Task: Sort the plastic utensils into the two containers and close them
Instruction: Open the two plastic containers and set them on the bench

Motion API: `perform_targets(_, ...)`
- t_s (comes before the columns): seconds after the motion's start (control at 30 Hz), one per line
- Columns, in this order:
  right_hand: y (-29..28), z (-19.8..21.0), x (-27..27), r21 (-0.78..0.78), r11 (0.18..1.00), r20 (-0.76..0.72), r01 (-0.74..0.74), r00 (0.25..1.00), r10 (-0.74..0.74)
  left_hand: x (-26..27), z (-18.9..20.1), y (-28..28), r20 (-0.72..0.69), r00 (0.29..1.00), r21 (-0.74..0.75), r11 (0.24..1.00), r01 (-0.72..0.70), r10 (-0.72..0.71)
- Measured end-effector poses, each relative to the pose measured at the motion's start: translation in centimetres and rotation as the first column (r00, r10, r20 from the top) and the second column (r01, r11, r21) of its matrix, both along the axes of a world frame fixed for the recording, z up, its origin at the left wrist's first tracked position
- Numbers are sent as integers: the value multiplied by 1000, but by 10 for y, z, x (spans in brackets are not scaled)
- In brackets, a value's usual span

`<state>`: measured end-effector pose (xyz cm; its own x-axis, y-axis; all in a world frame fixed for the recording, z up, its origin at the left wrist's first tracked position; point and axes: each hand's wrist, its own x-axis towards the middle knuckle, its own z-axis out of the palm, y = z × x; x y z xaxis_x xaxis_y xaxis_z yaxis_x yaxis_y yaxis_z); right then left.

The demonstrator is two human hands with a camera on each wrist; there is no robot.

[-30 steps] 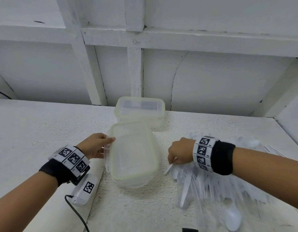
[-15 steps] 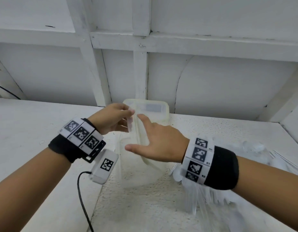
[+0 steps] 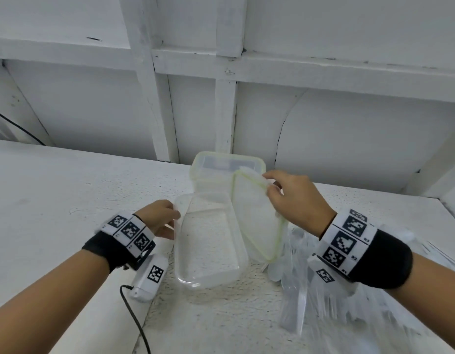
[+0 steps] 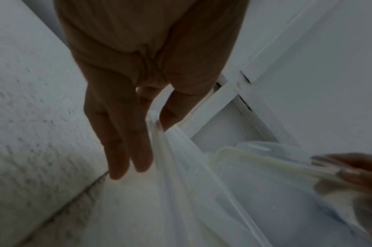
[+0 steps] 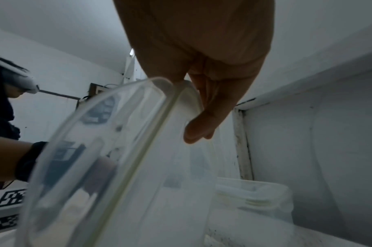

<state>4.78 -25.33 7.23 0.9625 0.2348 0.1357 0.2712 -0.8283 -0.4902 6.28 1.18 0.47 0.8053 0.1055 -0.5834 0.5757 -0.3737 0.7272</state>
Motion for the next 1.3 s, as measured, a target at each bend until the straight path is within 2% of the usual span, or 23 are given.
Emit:
perform_targets(0.13, -5, -10, 8, 122, 992, -114, 41, 993, -27, 0, 21, 22, 70, 996, -14, 998, -57, 58)
perform_targets(0.2, -4, -18, 11, 245, 966, -267, 78, 964, -10, 0, 33, 33, 92, 991, -32, 995, -97, 100)
perform_targets(0.27, 2, -28, 12, 387, 909, -462, 153, 885, 48, 1, 41, 41, 109, 985, -46, 991, -126, 130)
perform_targets(0.37, 17, -43, 15, 480, 820, -672, 311, 731, 117, 4, 40, 36, 89, 983, -83, 984, -156, 163)
perform_targets(0.47, 28, -51, 18, 481, 732, -807, 482, 569, 155, 4, 24, 20, 53, 986, -134, 980, -148, 156)
perform_targets(0.57, 29, -55, 21, 426, 696, -864, 578, 488, 124, 3, 8, 9, 56, 984, -165, 973, -159, 171)
perform_targets(0.7, 27, -61, 22, 378, 721, -875, 581, 478, 74, 1, -3, 12, 11, 991, -144, 981, -130, 133)
perform_targets(0.83, 27, -64, 20, 320, 798, -865, 511, 502, 25, 0, -6, 17, -49, 992, -70, 991, -116, 112)
perform_targets(0.9, 26, -65, 17, 265, 843, -873, 469, 488, 4, 2, -3, 20, -55, 997, 41, 998, -48, 50)
perform_targets(1.0, 24, -63, 8, 224, 850, -902, 477, 431, -4, 13, -1, 34, -27, 996, 194, 977, 89, -86)
perform_targets(1.07, 24, -62, 4, 221, 848, -912, 482, 410, 4, 24, -2, 41, 1, 994, 144, 983, 110, -111)
perform_targets(1.2, 29, -65, 6, 160, 900, -901, 404, 432, -34, 36, -11, 41, 55, 997, -68, 996, 51, -47)
perform_targets(1.3, 31, -67, 4, 175, 895, -910, 411, 414, -13, 35, -20, 35, 70, 993, -39, 995, 96, -93)
